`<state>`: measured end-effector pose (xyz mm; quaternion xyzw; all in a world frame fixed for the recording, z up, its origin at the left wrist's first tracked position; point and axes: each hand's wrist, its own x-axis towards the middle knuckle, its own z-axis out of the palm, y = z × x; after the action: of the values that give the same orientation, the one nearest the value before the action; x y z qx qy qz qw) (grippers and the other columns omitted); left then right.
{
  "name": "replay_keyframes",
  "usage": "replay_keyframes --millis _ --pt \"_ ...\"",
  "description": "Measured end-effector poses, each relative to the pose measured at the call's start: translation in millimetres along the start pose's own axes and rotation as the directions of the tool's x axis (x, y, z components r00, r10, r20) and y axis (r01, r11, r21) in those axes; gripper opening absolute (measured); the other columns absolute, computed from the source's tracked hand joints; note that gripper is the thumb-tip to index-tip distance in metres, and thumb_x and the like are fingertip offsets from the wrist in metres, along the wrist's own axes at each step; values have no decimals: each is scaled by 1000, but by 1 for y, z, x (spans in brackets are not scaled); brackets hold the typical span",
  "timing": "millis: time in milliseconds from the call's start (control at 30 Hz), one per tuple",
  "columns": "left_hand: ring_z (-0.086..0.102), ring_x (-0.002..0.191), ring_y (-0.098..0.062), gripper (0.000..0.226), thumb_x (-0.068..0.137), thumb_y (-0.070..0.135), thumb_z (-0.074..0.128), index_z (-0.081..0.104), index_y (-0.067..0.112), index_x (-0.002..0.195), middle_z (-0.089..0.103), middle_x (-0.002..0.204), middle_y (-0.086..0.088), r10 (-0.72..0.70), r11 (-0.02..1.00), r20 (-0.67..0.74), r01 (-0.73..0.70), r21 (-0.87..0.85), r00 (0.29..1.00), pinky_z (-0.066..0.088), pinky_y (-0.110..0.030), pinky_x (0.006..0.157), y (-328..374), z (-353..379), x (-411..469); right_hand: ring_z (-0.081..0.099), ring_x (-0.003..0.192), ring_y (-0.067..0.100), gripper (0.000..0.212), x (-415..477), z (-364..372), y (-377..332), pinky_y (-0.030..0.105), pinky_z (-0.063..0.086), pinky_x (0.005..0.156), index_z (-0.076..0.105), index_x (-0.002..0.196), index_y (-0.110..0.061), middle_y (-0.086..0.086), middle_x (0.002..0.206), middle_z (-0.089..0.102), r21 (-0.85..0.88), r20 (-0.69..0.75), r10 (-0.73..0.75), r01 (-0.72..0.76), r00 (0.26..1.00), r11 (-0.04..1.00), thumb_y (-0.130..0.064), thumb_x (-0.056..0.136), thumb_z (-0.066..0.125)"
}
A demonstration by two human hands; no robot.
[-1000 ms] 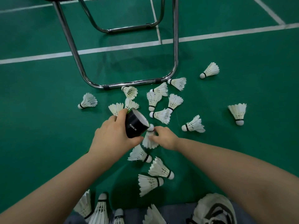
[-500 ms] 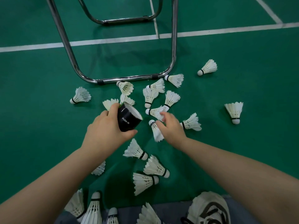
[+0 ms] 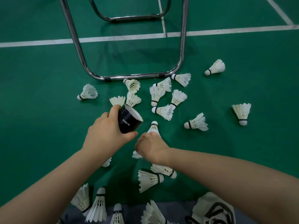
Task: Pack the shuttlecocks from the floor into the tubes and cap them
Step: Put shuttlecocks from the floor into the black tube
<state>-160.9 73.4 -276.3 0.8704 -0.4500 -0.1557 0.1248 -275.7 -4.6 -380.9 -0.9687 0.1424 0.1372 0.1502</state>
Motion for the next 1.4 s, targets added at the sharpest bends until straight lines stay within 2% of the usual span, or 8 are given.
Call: replay_keyframes --millis 100,200,467,700,867,1033,1233,1400 --pt "52 102 -28 82 66 55 70 30 24 131 55 110 -7 -8 1000 5 8 14 1000 46 -45 85 -5 -1 1 58 98 20 21 -5 -9 20 36 41 92 67 101 -19 1 100 69 409 -79 246 -193 966 892 -24 94 47" --pt "52 102 -27 81 67 57 69 29 25 131 55 111 -6 -17 999 11 17 27 1000 47 -45 85 -8 -1 4 58 81 12 15 -14 -19 38 26 47 74 67 97 -17 -6 85 64 734 -18 455 -298 890 611 -24 92 55" --pt "53 97 -28 79 66 57 69 32 25 129 55 103 -5 -18 998 48 15 56 999 48 -44 82 0 12 5 57 76 2 15 -43 -49 57 13 45 69 64 86 -21 -8 85 64 999 -21 687 -15 726 47 -12 92 54" --pt "53 97 -29 77 66 56 70 34 25 126 50 97 -2 34 998 48 -37 55 998 48 -44 82 14 18 7 51 67 -4 20 -47 -76 52 14 44 65 56 84 -28 -10 80 58 968 -249 811 102 529 230 -11 93 49" --pt "54 95 -30 76 65 56 69 33 27 124 52 100 -4 45 995 50 -50 88 998 48 -44 81 21 22 9 56 73 6 18 -42 -82 22 27 47 70 55 89 -30 -11 78 59 942 -304 591 142 747 305 -14 94 49" --pt "56 93 -31 73 65 52 70 36 25 125 56 100 -6 97 992 14 -97 77 995 48 -40 78 25 24 7 55 92 7 20 -49 -94 22 24 42 92 61 105 -12 -2 98 62 983 -15 252 -31 968 179 -26 95 51" --pt "53 101 -27 81 68 55 64 26 26 134 53 110 -5 235 954 86 -247 171 968 45 -43 86 46 35 4 51 85 14 37 -57 -102 40 26 42 81 59 97 0 7 88 56 931 193 -48 -168 980 324 -20 67 64" --pt "49 105 -24 76 73 54 58 23 28 135 50 112 -2 304 922 129 -325 210 944 40 -38 87 61 40 6 56 87 13 22 -69 -96 51 23 44 85 62 101 0 5 93 62 925 274 -63 -245 960 292 -11 81 65"
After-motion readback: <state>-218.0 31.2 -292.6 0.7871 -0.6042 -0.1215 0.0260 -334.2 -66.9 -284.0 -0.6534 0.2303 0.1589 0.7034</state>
